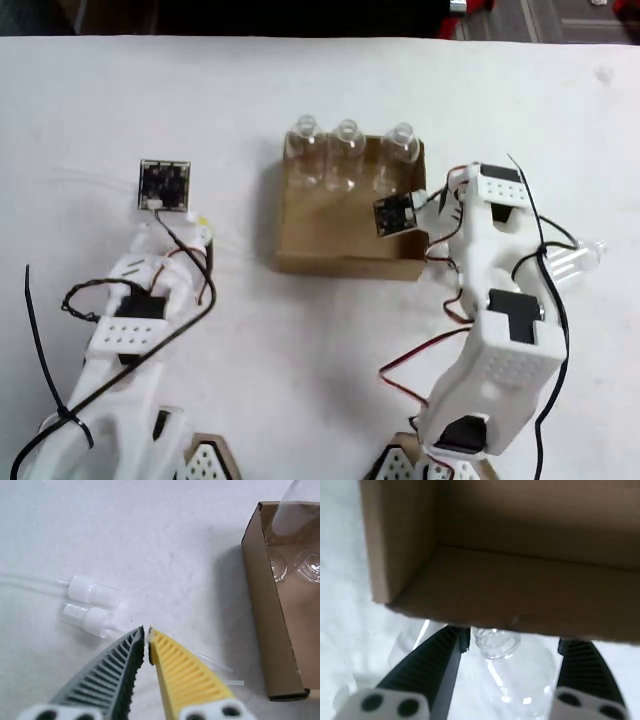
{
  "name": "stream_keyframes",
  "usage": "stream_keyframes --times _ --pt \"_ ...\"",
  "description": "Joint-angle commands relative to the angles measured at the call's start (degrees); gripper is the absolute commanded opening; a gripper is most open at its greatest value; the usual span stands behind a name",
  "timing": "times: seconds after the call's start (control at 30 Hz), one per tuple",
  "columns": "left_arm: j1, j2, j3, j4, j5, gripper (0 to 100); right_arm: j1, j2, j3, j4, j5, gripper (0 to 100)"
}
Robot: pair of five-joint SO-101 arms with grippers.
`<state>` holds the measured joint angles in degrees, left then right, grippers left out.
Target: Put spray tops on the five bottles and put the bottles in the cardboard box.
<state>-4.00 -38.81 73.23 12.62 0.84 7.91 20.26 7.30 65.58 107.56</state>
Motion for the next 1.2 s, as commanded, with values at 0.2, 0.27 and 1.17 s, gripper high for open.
stream_keyframes --times 0.2,0.27,1.17 --pt "0.5 -0.7 -0.4 -0.2 -0.6 2 1.2 0.0 -0.4 -4.3 0.8 24.7" --pt "0.5 -0.7 -0.4 -0.2 -0.6 2 1.3 0.0 -0.4 -4.3 0.8 20.2" --pt "0.6 -0.7 -0.4 -0.2 -0.6 2 0.1 -17.8 -9.8 2.2 -20.5 1.7"
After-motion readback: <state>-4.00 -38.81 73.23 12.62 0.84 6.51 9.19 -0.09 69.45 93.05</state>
